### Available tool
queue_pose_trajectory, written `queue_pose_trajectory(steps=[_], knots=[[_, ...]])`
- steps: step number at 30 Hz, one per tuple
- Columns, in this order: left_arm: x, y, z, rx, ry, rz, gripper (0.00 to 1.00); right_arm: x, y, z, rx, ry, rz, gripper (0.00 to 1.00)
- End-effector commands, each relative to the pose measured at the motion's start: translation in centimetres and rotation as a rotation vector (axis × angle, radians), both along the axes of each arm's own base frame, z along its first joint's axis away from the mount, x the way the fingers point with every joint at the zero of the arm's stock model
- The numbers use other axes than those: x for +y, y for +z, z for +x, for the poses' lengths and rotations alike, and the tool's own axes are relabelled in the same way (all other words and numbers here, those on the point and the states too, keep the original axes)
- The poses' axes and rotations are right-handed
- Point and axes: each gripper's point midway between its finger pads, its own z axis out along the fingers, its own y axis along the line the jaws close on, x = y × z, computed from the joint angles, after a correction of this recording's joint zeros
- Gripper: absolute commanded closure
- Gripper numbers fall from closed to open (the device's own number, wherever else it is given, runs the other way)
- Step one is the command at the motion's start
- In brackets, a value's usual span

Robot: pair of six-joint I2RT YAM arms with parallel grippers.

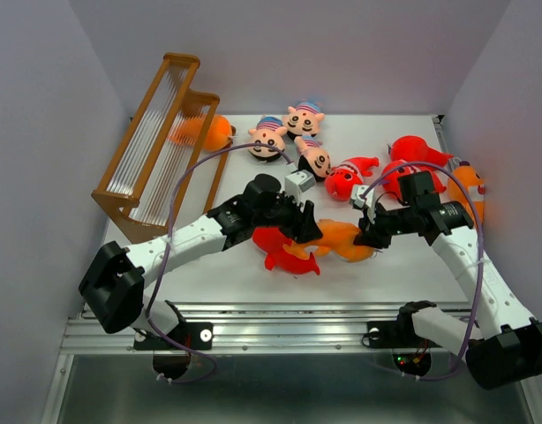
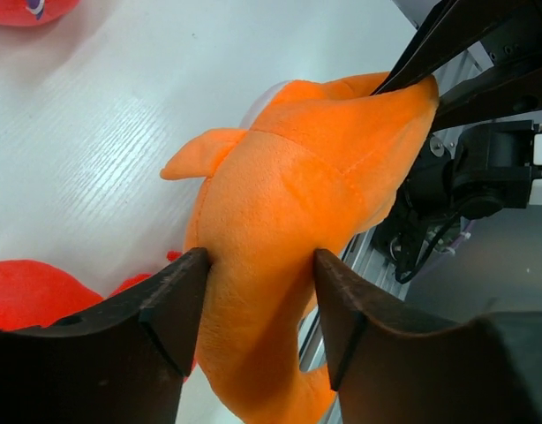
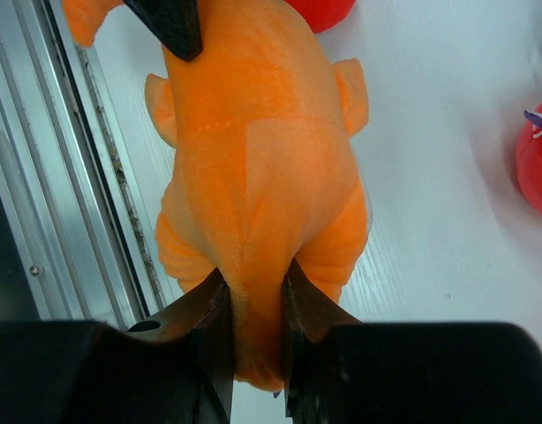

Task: Place and organize the stuffed toys onto the shelf
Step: Pass the stuffed toy from the right arm to the left, then pass the stuffed toy from the left arm to the right

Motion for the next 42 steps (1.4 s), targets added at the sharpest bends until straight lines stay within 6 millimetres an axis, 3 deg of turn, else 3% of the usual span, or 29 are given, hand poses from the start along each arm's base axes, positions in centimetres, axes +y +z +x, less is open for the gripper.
queue_pose_trajectory(steps=[1, 7, 8, 9, 14, 18, 22, 23, 32, 42], knots=[[0.5, -0.6, -0.5, -0.016, -0.010, 0.031, 0.41, 1.2, 2.6, 1.6, -0.104, 0.026, 0.069, 0.76], [0.3, -0.4, -0.4, -0.022, -0.021, 0.026, 0.80, 1.4, 2.3, 1.5, -0.092, 0.032, 0.075, 0.74], [0.3, -0.3, -0.4, -0.028, -0.024, 0.023, 0.93, 1.3, 2.2, 1.4, -0.088, 0.031, 0.073, 0.74], [0.4, 0.0, -0.5, -0.035, -0.025, 0.017, 1.00, 1.3, 2.1, 1.4, -0.086, 0.031, 0.073, 0.73], [1.3, 0.1, -0.7, -0.062, -0.005, 0.020, 1.00, 1.2, 1.7, 1.4, -0.080, 0.027, 0.068, 0.61], [2.7, 0.2, -0.9, -0.096, 0.022, 0.034, 1.00, 1.3, 1.7, 1.4, -0.070, 0.017, 0.075, 0.27], [4.2, -0.1, -0.9, -0.115, 0.049, 0.061, 1.00, 1.6, 2.2, 1.3, -0.069, 0.026, 0.092, 0.11], [4.5, -0.1, -0.9, -0.119, 0.056, 0.062, 1.00, 1.6, 2.3, 1.2, -0.077, 0.037, 0.096, 0.00], [6.0, 1.9, -1.6, -0.149, 0.064, 0.007, 1.00, 2.8, 0.3, -0.5, -0.133, 0.206, 0.160, 0.00], [7.1, 2.5, -1.4, -0.106, 0.087, -0.045, 1.00, 4.1, 0.8, -0.1, -0.186, 0.257, 0.253, 0.00]])
